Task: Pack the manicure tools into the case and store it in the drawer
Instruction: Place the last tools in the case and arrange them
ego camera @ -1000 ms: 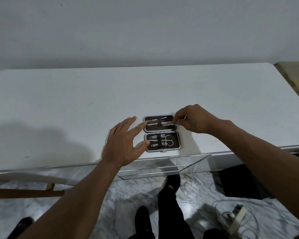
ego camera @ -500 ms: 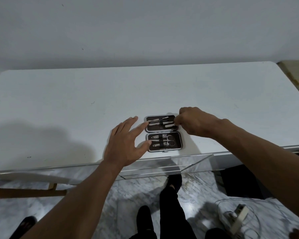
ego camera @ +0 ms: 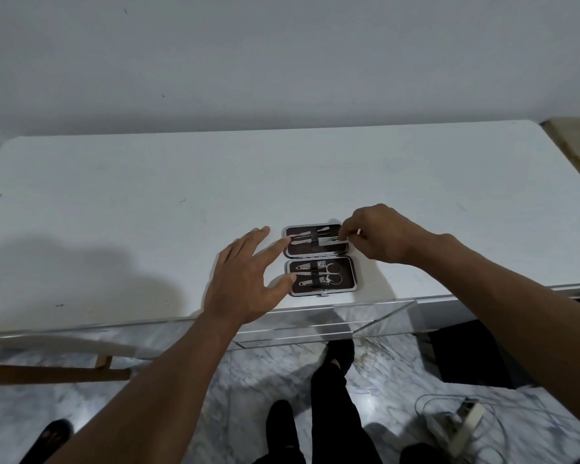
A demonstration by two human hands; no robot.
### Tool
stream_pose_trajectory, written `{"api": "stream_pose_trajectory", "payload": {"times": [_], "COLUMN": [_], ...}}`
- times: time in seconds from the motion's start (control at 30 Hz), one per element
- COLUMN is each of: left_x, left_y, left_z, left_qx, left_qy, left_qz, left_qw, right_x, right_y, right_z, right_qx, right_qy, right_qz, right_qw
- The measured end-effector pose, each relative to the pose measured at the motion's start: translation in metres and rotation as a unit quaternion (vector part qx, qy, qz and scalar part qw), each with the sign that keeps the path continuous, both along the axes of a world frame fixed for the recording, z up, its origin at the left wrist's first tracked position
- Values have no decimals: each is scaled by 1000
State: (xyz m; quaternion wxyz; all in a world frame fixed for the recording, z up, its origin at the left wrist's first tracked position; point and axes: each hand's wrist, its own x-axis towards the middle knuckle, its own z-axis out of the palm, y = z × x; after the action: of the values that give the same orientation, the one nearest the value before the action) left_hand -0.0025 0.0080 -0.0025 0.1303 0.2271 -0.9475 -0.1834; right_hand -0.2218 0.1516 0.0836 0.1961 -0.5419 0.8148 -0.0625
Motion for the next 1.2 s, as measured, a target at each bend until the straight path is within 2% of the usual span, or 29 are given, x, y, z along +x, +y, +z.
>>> {"api": "stream_pose_trajectory", "payload": {"times": [0.13, 0.33, 0.57, 1.07, 1.2], "left_x": [0, 0, 0, 0, 0], "left_y": [0, 0, 0, 0, 1], "left_z": [1, 0, 1, 0, 1], "left_qx": [3, 2, 2, 2, 1], "left_qy": [2, -4, -5, -6, 0], "left_qz": [2, 3, 2, 5, 6], "left_qw": [1000, 1000, 1000, 1000, 1000], "right_x": [-1, -1, -1, 0, 5], "right_y": [5, 11, 11, -3, -12], "right_z": [-3, -7, -9, -2, -5], "right_qx": [-1, -24, -40, 15, 46], "right_qy": [-1, 34, 33, 0, 62], "right_qz": [32, 28, 33, 1, 26], "right_qw": [999, 999, 998, 1000, 997]}}
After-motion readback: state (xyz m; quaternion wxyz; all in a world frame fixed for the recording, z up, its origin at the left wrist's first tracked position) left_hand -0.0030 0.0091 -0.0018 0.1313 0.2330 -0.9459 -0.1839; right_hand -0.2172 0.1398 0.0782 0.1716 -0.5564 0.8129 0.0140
